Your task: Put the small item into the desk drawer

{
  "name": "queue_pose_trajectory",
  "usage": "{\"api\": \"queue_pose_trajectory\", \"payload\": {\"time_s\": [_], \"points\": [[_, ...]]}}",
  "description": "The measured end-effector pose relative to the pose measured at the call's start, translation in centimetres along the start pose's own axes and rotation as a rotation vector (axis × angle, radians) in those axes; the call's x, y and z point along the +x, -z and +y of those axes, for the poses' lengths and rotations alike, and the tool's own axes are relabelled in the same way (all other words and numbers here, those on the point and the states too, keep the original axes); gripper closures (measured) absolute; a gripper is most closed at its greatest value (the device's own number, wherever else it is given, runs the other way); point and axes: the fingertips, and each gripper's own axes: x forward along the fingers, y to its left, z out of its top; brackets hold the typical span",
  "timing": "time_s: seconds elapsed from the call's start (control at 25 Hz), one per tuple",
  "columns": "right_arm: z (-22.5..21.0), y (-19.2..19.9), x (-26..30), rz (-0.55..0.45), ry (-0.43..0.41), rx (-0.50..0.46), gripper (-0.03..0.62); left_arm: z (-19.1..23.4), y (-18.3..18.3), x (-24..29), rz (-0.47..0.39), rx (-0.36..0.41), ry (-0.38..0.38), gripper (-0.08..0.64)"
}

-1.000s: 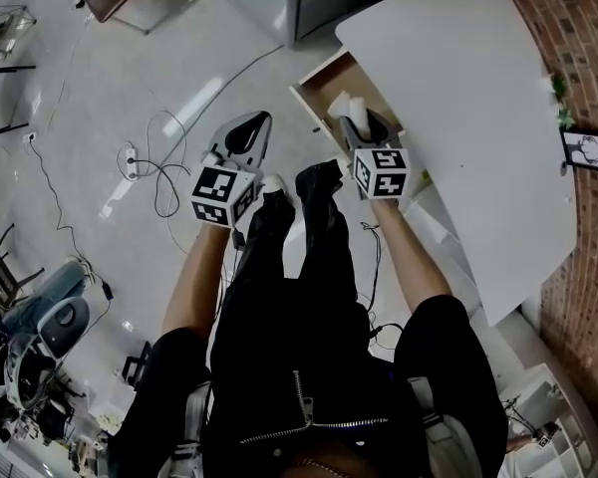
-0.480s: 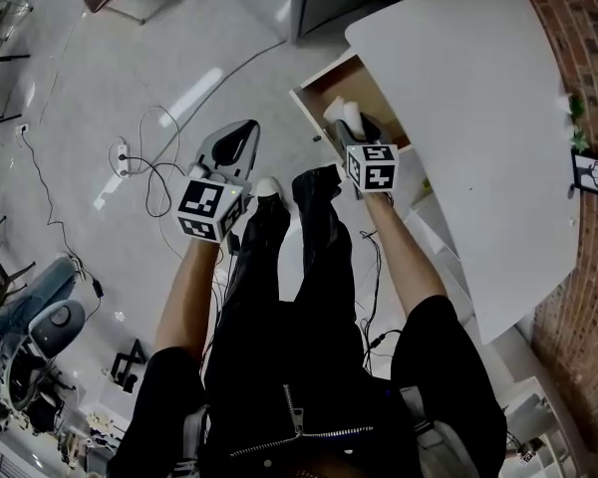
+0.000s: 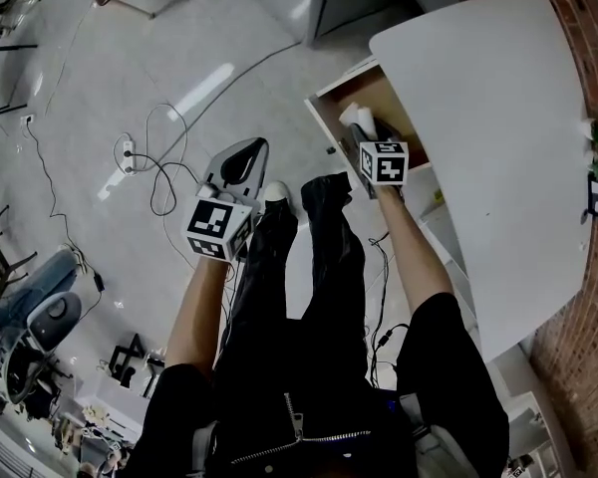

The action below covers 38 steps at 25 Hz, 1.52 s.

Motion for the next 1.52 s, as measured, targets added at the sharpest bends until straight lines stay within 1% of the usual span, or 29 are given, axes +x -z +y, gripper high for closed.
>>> {"api": "queue_pose_trajectory", "payload": {"time_s": [0.12,0.24,0.44,0.68,0.8,0.96,1.2,1.4,1.52], "points": [[-0.7,1.3,1.6,0.045,-0.006,0.0,0.399,0.5,1.4,-0.3,0.019,-0.012,-0.018,0.538],[-1.2,3.1,2.8,0.093,0.001,0.035,0.399,1.0,2.8,-0.5,0.04,-0.024,-0.027,0.538],[-2.3,4.5,4.6,0.158,0.016,0.035,0.399,1.3,4.0,0.2,0.051,-0.047,-0.034,0.538],[-3.5,4.8,5.9,0.181,0.034,0.035,0.398,1.2,5.4,0.4,0.078,-0.058,-0.031,0.538],[-3.6,5.3,6.7,0.199,0.025,0.039,0.397,1.6,6.4,0.1,0.094,-0.067,-0.042,0.538],[-3.7,5.8,7.5,0.223,0.033,0.018,0.396,2.0,7.5,-0.1,0.114,-0.082,-0.046,0.538],[-3.6,5.9,7.9,0.234,0.057,-0.033,0.385,2.5,7.9,-0.4,0.133,-0.09,-0.045,0.538],[-3.1,5.9,7.9,0.253,0.041,-0.003,0.368,2.8,7.0,-0.4,0.124,-0.091,-0.04,0.538],[-2.9,5.8,7.3,0.25,0.041,-0.007,0.365,2.4,6.4,-0.1,0.116,-0.088,-0.031,0.538]]}}
